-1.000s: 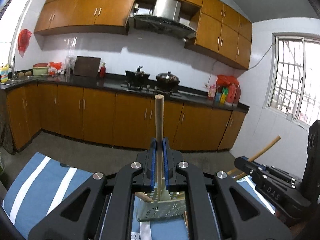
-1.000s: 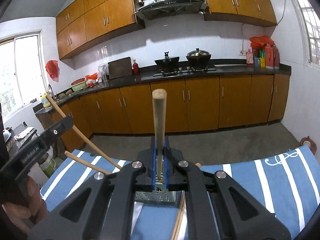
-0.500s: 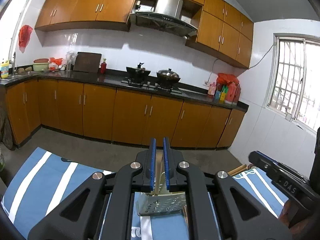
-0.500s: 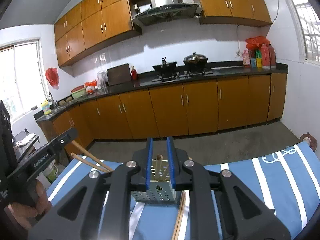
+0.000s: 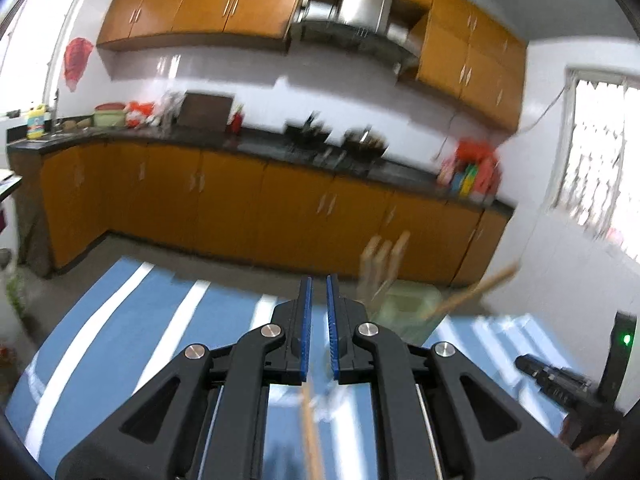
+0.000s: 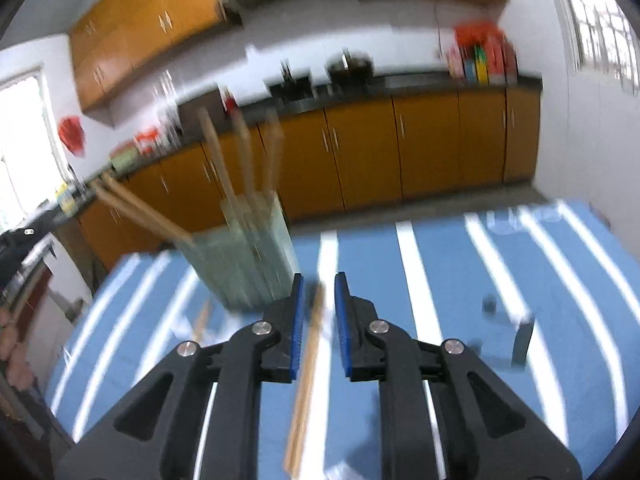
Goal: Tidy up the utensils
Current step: 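Lower the left tool and grasp a chopstick while the right tool grasps another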
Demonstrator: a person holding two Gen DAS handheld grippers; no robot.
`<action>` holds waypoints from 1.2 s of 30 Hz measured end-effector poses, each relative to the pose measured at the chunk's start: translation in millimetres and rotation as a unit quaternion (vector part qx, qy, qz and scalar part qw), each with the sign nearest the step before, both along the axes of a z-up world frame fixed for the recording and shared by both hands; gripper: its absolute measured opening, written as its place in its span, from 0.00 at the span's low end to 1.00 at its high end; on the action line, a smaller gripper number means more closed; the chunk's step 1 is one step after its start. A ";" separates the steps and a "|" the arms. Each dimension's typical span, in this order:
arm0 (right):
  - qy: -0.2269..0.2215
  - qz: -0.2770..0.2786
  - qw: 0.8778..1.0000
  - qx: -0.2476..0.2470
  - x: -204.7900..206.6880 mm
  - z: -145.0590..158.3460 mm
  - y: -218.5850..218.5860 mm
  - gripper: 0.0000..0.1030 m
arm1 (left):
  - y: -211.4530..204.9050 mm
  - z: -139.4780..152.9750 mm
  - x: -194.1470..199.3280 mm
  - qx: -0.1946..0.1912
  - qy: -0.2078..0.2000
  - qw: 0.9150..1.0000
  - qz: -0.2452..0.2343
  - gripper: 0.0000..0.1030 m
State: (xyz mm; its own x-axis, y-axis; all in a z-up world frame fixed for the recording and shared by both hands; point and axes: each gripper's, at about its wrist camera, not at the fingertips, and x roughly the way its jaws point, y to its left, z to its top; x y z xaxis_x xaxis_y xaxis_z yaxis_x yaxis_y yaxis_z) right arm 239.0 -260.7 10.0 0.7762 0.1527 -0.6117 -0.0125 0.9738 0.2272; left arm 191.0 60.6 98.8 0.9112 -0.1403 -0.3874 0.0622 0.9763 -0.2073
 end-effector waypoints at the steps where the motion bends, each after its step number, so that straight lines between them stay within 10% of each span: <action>1: 0.017 0.001 1.000 0.001 1.8 -12.4 2.4 0.16 | 2.7 -17.7 1.3 0.012 0.024 1.000 0.004 0.08; 13: 0.119 0.040 0.992 -0.002 15.0 -94.5 37.8 0.16 | 5.5 -140.5 6.8 0.048 0.189 0.981 0.002 0.08; 36: 0.109 -0.021 0.992 -0.063 15.2 -101.4 18.7 0.08 | -23.2 -159.5 -3.4 0.028 0.216 0.974 -0.068 0.08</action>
State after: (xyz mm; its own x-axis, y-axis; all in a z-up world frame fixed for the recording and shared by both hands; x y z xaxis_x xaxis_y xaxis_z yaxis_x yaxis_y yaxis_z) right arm 254.2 -242.0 -91.4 0.6268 0.0350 -0.7784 0.0651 0.9931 0.0971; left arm 187.6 37.5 -60.7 0.6368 -0.2150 -0.7405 0.1102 0.9759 -0.1885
